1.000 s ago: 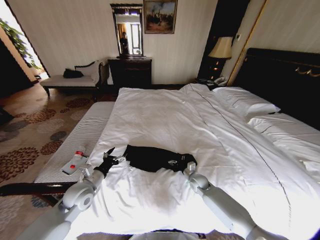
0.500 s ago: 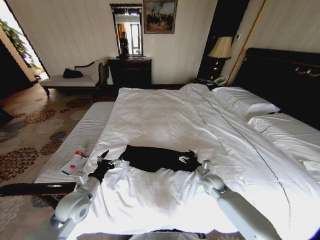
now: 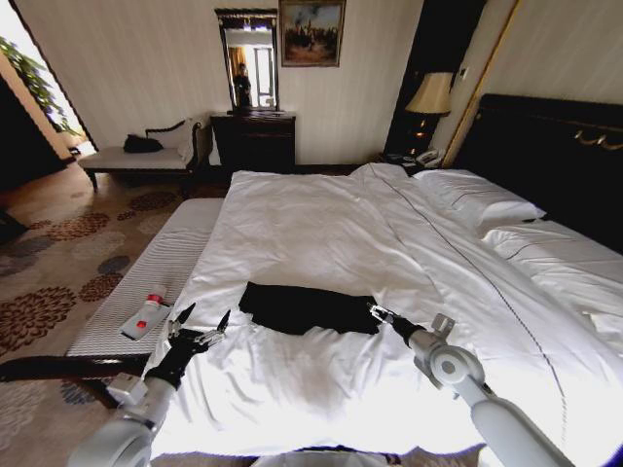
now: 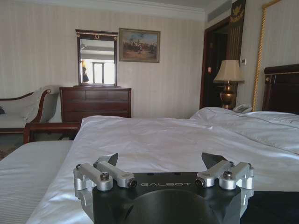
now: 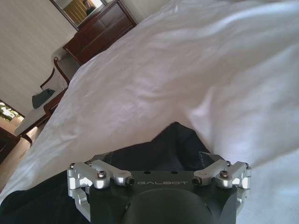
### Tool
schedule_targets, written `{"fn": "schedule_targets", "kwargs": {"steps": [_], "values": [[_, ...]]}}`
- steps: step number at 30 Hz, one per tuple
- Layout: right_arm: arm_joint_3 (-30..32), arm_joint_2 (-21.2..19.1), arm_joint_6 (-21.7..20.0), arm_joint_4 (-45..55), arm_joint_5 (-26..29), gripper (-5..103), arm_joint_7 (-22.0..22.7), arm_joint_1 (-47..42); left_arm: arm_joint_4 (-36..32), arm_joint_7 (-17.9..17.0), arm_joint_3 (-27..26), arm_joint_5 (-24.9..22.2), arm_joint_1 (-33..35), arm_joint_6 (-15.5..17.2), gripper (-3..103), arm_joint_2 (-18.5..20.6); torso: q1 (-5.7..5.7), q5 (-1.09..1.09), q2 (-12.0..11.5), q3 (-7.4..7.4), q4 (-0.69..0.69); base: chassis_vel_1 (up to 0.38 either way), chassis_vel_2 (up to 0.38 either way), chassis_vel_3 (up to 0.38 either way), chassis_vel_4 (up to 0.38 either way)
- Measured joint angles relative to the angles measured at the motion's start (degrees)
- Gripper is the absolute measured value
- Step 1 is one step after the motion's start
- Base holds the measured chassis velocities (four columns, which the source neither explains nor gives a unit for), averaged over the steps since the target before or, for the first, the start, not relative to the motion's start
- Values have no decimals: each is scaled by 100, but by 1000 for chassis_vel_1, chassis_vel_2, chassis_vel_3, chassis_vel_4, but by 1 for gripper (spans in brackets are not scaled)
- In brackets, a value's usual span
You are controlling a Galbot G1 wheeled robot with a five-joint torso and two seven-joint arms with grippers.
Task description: Fold the clothes on the bed.
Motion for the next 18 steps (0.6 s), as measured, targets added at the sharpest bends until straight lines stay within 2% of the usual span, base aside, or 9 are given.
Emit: {"fn": "schedule_targets", "kwargs": {"steps": [1, 5, 18], "values": [[31, 51, -39, -53, 10, 100, -51, -13, -24, 13, -33, -23, 46, 11, 100, -18, 0, 0, 0, 0, 3, 0, 0, 0, 0], [61, 185, -130, -237, 10, 100, -114, 44, -37, 18, -47, -48, 65, 29, 100, -24, 0, -1, 0, 0, 1, 0, 0, 0, 0], [-10, 215, -259, -724, 145, 100, -248, 213, -28, 19, -30, -61, 39, 42, 100, -17, 0, -2, -1, 0, 1, 0, 0, 0, 0]]}}
